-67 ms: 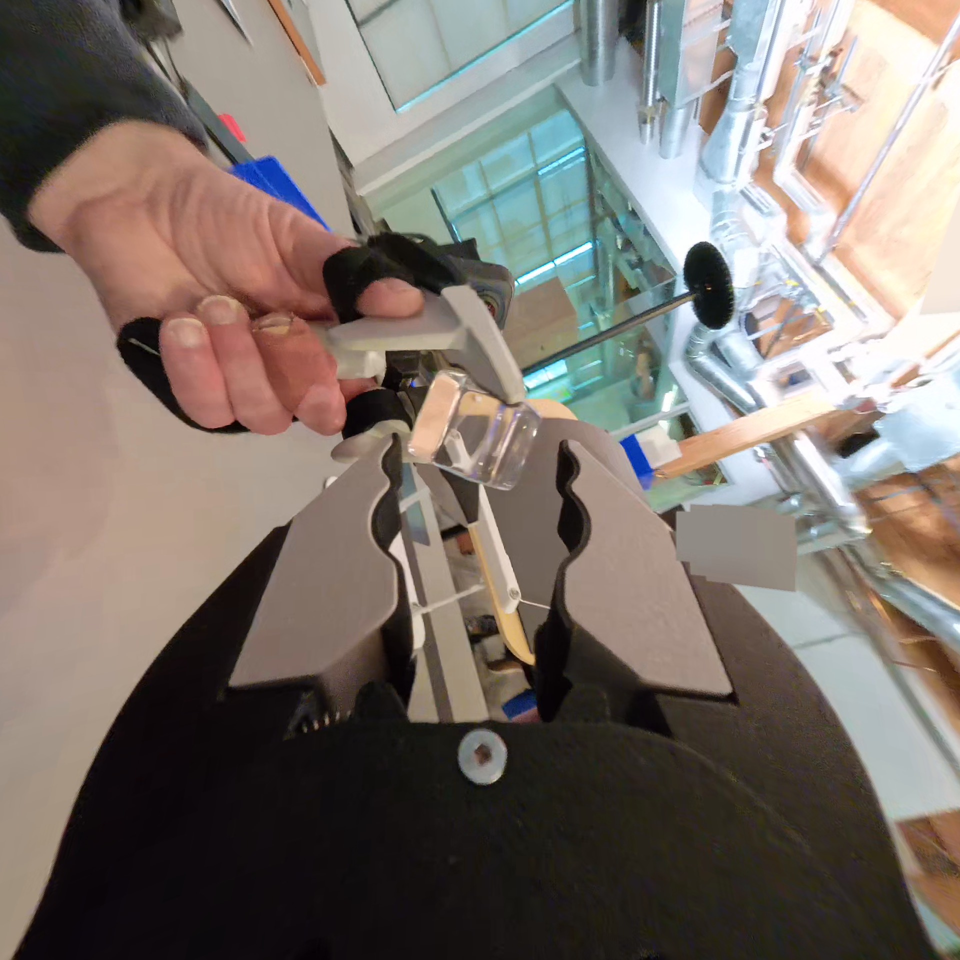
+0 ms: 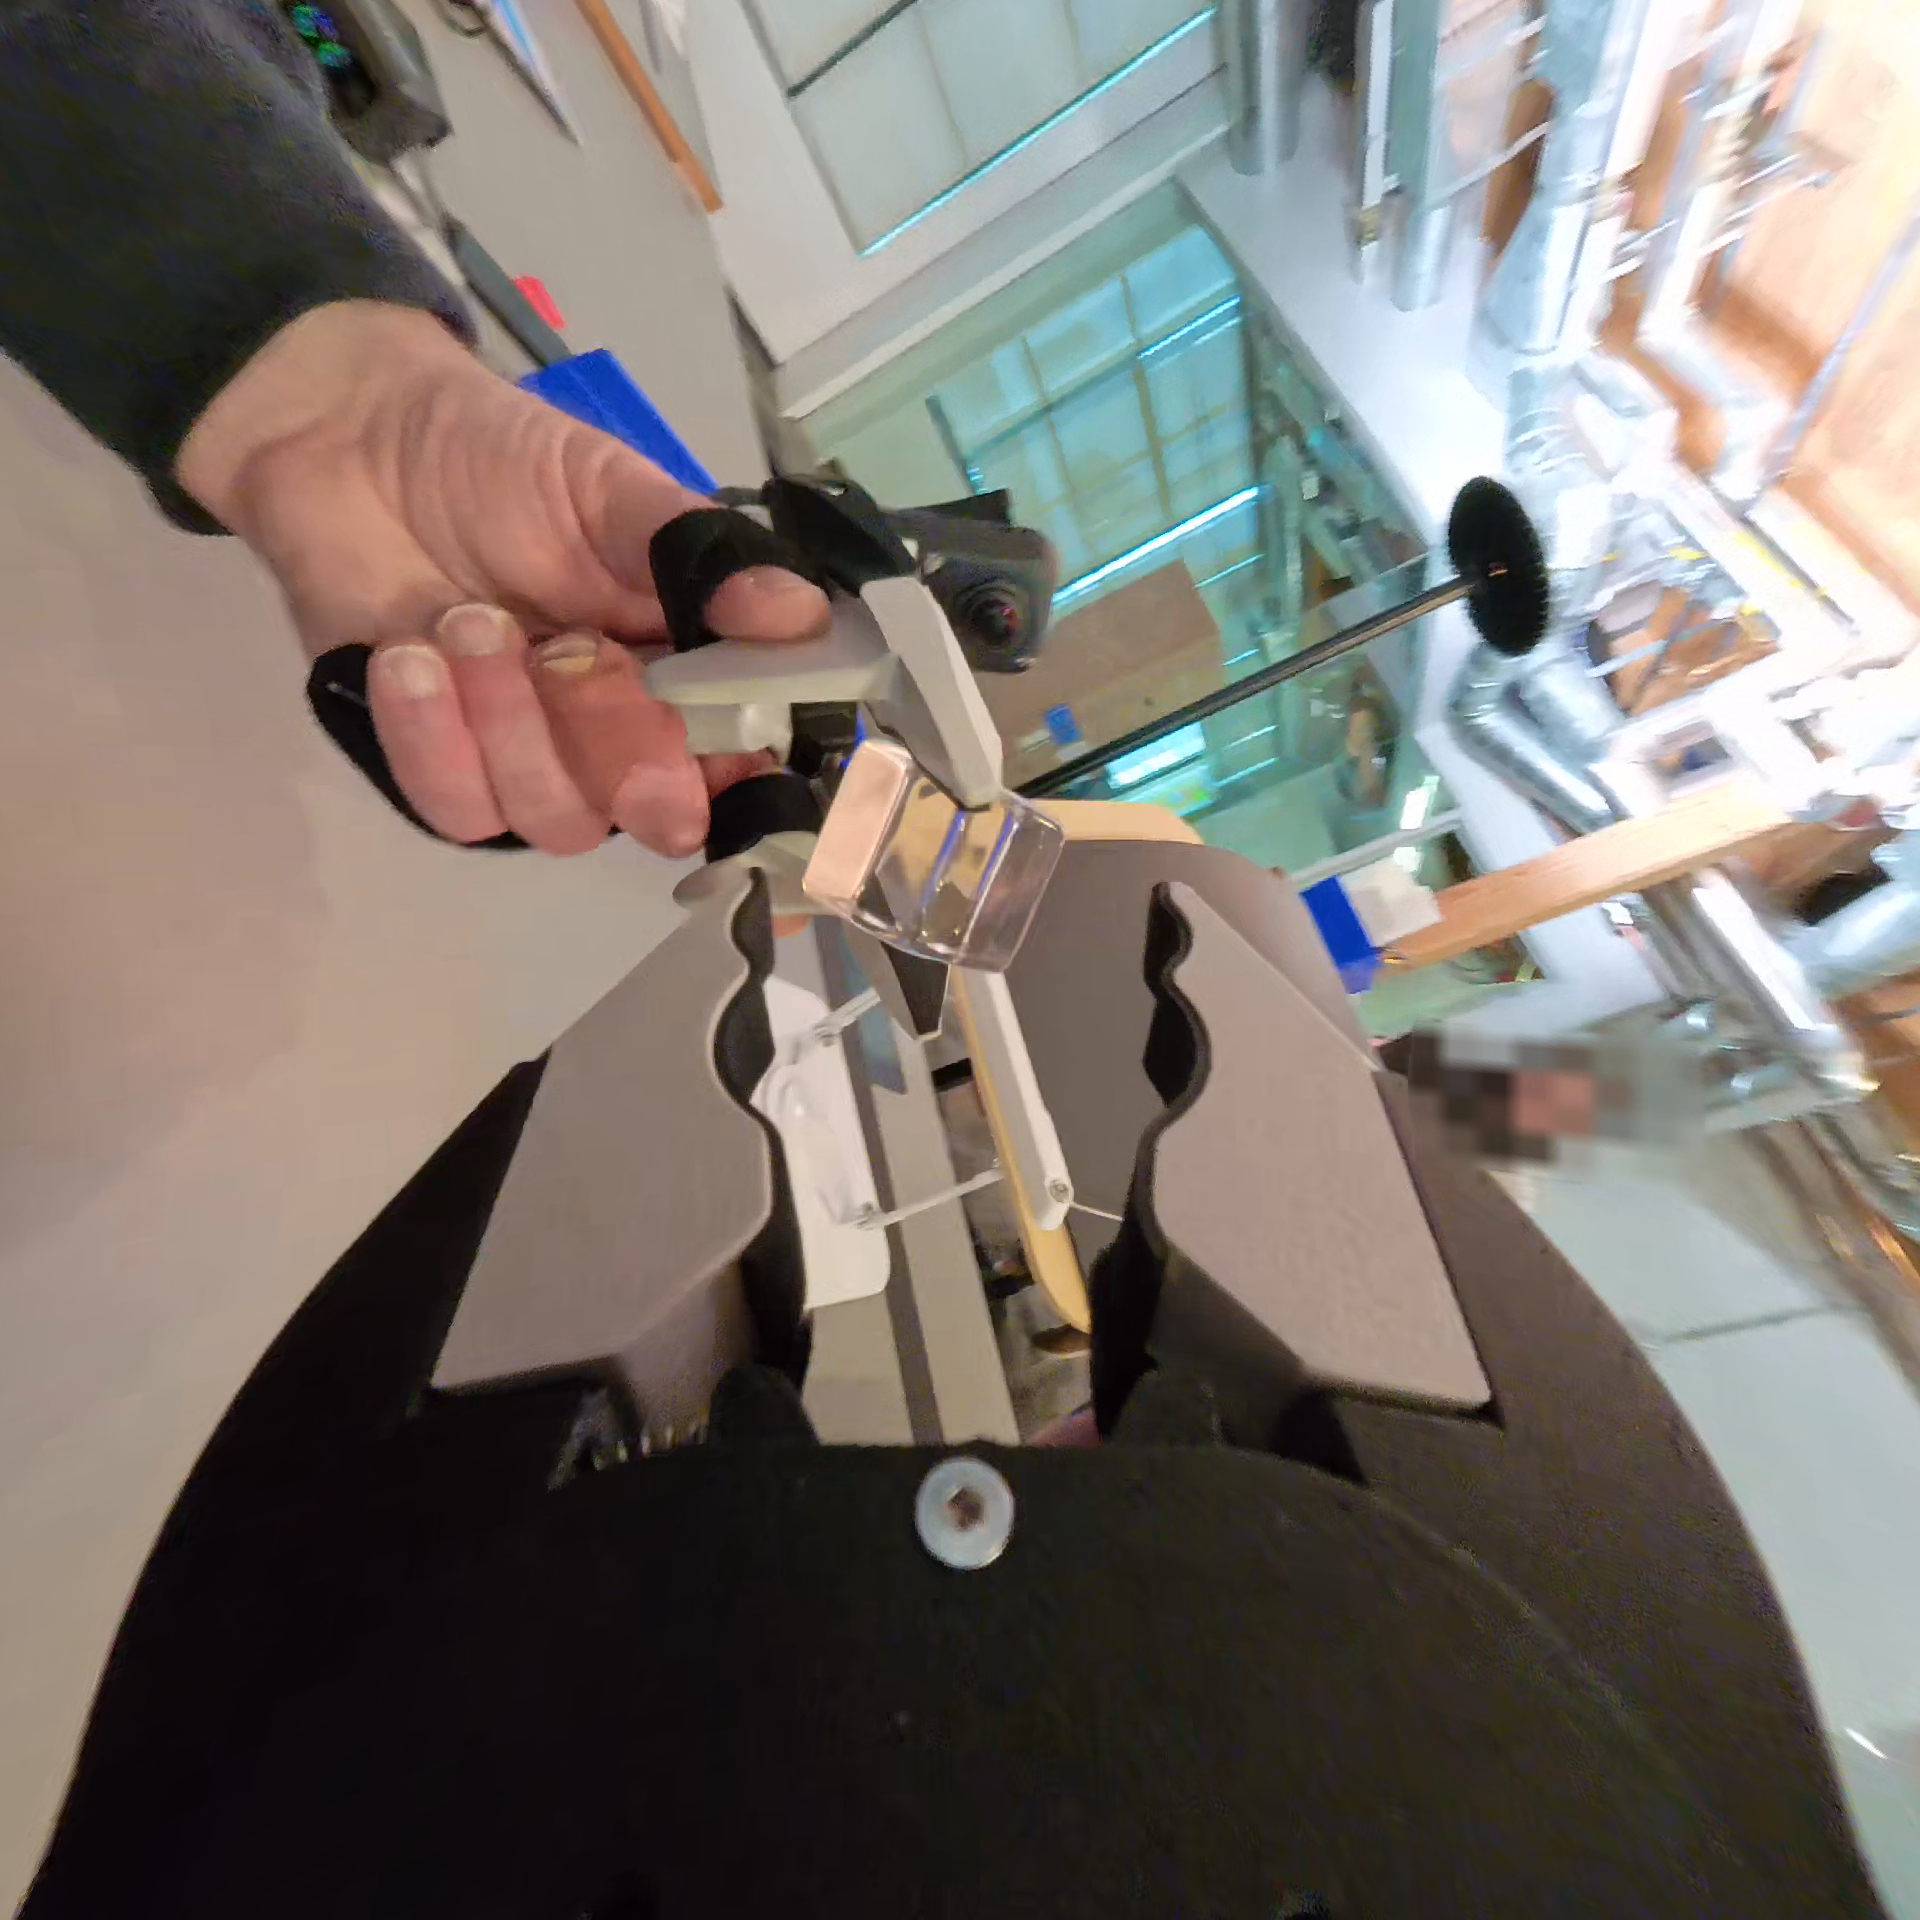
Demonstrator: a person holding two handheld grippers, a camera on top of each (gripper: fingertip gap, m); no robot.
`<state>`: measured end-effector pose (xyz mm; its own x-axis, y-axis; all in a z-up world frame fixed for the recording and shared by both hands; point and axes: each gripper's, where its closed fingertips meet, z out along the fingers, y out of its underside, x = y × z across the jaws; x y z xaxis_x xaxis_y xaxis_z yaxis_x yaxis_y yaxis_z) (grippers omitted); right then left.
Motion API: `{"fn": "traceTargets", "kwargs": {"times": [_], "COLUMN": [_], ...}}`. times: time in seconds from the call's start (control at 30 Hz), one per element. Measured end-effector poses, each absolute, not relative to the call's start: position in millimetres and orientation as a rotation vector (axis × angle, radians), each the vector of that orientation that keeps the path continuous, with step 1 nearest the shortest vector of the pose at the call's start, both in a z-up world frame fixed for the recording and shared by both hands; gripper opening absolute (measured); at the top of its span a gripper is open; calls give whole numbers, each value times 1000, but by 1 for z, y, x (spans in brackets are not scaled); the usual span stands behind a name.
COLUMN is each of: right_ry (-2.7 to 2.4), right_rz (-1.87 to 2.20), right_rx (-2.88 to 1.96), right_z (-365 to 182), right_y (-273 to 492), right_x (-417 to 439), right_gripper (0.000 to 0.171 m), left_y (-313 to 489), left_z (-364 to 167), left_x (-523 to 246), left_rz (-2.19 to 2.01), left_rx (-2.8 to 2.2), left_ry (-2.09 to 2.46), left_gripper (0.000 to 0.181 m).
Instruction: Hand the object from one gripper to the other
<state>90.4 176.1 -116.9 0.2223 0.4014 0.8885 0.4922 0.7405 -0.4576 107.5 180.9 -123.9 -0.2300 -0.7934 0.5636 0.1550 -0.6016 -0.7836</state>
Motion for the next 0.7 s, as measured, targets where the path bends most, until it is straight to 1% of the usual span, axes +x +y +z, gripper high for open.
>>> {"fn": "traceTargets", "kwargs": {"times": [0.1,0.17,0.2,0.37,0.4,0.53,0.7], "right_ry": [-1522,-1643,-1685,-1824,-1842,-1886,-1868], "right_rz": [-57,-53,-53,-85,-93,-80,-100], "right_rx": [-807,-796,-789,-817,-818,-844,-845], "right_z": [-118,-126,-129,-140,-142,-148,-147], "right_y": [179,178,178,189,191,193,194], "right_x": [89,84,81,69,68,68,69], "right_gripper": [85,80,80,87,84,59,58], "left_y": [180,177,176,170,168,166,165], "left_z": [-127,-129,-130,-137,-137,-139,-139], "left_x": [107,109,110,118,119,121,122], "left_rz": [-1857,-1861,-1851,-1813,-1817,-1796,-1811], "left_rx": [-1425,-1457,-1471,-1532,-1529,-1536,-1529], "left_ry": [892,958,983,1108,1124,1166,1166], "left_gripper": [64,64,64,64,64,64,64]}}
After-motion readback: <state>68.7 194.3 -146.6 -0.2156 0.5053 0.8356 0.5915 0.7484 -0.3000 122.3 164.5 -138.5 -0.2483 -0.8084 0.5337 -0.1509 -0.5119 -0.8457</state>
